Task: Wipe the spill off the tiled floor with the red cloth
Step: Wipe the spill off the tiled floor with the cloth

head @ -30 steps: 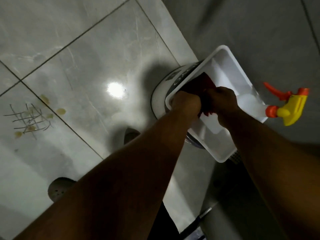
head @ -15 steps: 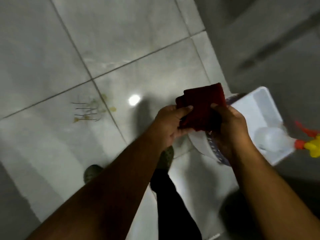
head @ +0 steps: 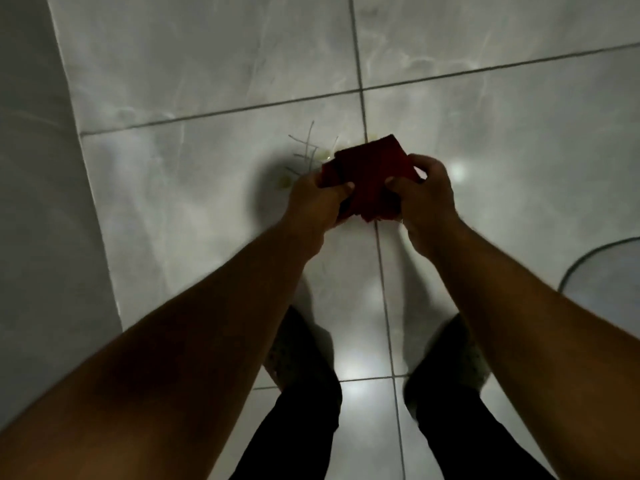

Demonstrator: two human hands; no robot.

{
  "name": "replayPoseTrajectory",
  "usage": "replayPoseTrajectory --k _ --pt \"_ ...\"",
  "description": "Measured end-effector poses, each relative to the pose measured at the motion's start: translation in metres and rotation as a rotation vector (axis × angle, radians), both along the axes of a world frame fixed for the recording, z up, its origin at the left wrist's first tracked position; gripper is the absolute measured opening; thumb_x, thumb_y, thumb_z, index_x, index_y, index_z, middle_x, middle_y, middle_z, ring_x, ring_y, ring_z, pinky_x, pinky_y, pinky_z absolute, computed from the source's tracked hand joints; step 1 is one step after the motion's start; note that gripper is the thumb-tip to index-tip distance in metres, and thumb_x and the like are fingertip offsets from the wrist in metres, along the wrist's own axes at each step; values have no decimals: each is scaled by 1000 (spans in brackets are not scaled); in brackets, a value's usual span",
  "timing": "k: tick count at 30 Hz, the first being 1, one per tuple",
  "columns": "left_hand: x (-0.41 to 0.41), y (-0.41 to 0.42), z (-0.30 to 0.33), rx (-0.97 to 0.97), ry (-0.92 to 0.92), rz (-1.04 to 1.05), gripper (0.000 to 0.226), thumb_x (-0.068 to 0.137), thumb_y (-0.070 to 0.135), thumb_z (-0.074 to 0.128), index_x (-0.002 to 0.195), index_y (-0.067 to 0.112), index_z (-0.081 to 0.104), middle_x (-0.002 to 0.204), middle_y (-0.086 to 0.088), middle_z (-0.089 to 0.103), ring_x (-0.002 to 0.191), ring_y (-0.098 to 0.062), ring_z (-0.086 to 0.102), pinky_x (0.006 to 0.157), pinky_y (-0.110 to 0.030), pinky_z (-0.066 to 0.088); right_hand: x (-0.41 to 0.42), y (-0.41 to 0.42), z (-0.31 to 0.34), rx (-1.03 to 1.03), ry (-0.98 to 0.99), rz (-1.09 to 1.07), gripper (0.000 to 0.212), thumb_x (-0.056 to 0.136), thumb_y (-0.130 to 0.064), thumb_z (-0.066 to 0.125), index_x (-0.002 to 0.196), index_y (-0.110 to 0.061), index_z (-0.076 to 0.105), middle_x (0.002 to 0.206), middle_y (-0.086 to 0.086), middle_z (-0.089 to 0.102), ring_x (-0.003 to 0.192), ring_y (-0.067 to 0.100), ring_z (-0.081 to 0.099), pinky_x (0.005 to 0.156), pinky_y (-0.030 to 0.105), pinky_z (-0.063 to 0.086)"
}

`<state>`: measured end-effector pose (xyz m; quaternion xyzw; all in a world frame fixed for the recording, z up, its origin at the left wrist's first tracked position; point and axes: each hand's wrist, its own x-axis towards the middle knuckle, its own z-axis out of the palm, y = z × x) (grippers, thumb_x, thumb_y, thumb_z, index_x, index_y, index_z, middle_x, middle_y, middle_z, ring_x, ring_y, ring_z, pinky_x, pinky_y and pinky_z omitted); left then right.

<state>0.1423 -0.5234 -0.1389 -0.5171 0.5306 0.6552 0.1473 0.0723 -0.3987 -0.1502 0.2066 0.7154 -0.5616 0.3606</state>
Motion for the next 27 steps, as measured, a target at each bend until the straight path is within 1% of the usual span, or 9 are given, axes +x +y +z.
replayPoseTrajectory --k 2,3,5,8,11,14,20,23,27 --pt "6 -22 -35 -191 -11 -146 31 88 21 65 119 17 62 94 2 66 95 -23 64 75 -30 54 -2 -10 -40 47 -2 8 45 87 0 56 125 -18 40 106 11 61 91 39 68 73 59 59" --pt "11 -34 -49 -319 -46 -252 37 87 27 66 123 17 60 99 2 65 98 -23 63 83 -32 54 -2 -10 -56 95 6 29 49 88 -1 56 130 -16 38 114 16 60 95 42 67 78 61 57" --pt "30 -66 -78 -566 -127 -485 55 89 41 61 136 14 50 128 -7 62 117 -27 59 99 -37 50 0 -6 -89 373 121 191 58 87 -9 58 140 -12 33 132 21 51 111 45 59 97 58 49" --pt "70 -113 -108 -904 -216 -735 66 93 46 50 146 9 39 148 -17 46 137 -35 43 109 -45 37 12 6 -111 816 530 455 62 88 -25 58 143 -6 35 146 26 34 132 45 39 110 51 37" --pt "99 -150 -130 -1113 -285 -958 72 95 44 45 154 7 25 160 -21 27 148 -40 22 116 -49 26 30 3 -127 739 749 777 68 94 -40 50 145 0 32 154 30 25 144 44 23 118 53 24" --pt "108 -172 -150 -1216 -272 -1059 82 92 52 44 153 2 22 159 -28 21 147 -48 19 114 -55 25 43 -1 -148 775 746 1029 82 95 -55 41 150 1 17 160 28 9 149 43 6 120 53 7" --pt "119 -180 -189 -1272 -293 -1032 94 88 75 14 157 12 6 163 -23 11 150 -44 10 119 -54 11 41 54 -150 775 802 1386 95 88 -67 32 150 3 17 157 32 11 147 46 9 120 56 13" --pt "124 -179 -193 -1261 -287 -919 95 87 76 23 156 13 7 163 -23 12 150 -44 11 118 -55 12 12 63 -137 884 587 1205 101 85 -73 19 151 2 2 159 30 -3 148 44 -3 121 53 3" --pt "128 -181 -190 -1246 -258 -941 96 87 75 24 156 11 6 164 -22 9 150 -44 8 118 -55 10 -33 -4 -145 959 397 743 91 94 -62 30 152 -1 -4 161 26 -10 149 43 -6 121 57 3"
